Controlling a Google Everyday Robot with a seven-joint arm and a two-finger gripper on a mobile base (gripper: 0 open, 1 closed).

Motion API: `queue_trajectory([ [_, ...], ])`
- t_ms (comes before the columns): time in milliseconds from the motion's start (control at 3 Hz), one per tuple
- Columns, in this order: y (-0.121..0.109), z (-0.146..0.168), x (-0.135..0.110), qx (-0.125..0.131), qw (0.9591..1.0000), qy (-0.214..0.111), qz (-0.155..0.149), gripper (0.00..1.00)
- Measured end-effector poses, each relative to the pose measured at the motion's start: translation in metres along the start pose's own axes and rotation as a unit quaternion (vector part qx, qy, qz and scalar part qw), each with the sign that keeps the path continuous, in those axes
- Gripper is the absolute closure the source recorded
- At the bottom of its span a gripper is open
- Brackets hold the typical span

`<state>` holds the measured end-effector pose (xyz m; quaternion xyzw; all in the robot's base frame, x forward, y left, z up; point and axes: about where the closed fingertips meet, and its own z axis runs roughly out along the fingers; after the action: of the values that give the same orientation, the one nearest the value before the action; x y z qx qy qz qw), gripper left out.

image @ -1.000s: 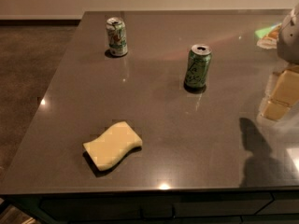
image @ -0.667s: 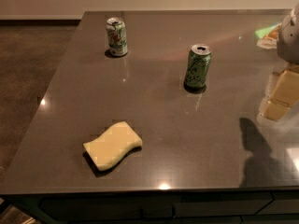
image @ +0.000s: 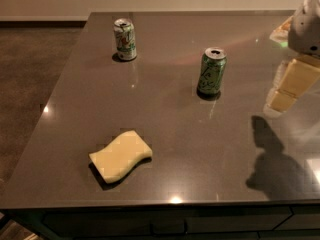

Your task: Move green can near 7up can

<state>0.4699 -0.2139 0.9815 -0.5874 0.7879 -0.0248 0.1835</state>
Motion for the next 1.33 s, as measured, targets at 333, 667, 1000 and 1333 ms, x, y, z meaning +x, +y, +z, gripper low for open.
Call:
queue_trajectory([
  [333,-0.029,0.018,-0.013,0.001,0.9996,-0.019,0.020,0.00],
  [667,-0.057,0.041,-0.031,0.004,0.9986,-0.039,0.035,0.00],
  [1000,-0.076,0.065,-0.045,0.005,0.9972,-0.056,0.049,0.00],
  [1333,-0.089,0.089,-0.055,0.002,0.9960,-0.065,0.061,0.00],
])
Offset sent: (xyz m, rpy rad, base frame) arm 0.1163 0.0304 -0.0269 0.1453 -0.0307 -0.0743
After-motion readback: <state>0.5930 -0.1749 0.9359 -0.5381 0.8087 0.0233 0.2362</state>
